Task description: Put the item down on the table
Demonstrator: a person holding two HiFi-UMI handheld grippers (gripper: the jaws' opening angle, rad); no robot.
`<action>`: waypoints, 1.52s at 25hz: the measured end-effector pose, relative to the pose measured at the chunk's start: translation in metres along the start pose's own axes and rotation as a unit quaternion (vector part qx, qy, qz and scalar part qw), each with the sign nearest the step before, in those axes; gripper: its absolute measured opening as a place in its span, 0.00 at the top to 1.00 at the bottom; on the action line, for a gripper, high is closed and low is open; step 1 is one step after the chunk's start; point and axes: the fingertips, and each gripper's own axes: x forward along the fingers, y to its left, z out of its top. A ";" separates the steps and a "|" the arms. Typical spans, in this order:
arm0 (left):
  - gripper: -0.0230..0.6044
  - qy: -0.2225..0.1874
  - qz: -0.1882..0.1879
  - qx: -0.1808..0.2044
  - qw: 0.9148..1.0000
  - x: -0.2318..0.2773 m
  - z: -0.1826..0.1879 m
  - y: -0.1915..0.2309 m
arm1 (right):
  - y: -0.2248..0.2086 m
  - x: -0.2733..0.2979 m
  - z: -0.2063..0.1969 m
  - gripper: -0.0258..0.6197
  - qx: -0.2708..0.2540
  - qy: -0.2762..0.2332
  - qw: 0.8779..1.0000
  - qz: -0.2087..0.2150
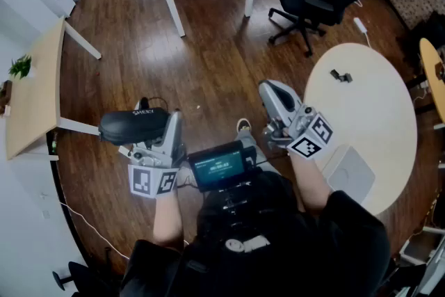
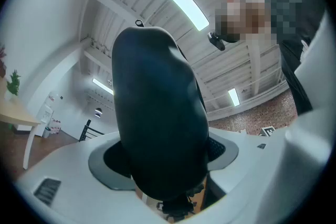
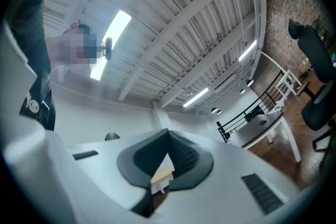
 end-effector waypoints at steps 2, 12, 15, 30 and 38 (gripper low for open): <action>0.40 0.001 0.001 0.003 1.000 -0.004 -0.004 -0.002 | -0.002 -0.004 -0.003 0.96 0.000 0.000 1.000 0.000; 0.40 0.001 -0.014 0.022 1.000 0.138 -0.042 0.038 | -0.139 0.065 0.020 0.96 0.003 0.010 1.000 0.000; 0.40 -0.002 -0.016 0.018 1.000 0.178 -0.054 0.041 | -0.174 0.077 0.034 0.96 0.001 0.007 1.000 0.001; 0.40 0.006 0.002 0.024 1.000 0.280 -0.097 0.060 | -0.272 0.120 0.063 0.96 0.000 0.009 1.000 0.013; 0.40 0.011 0.005 0.014 1.000 0.315 -0.119 0.096 | -0.304 0.157 0.052 0.96 -0.009 0.024 1.000 0.018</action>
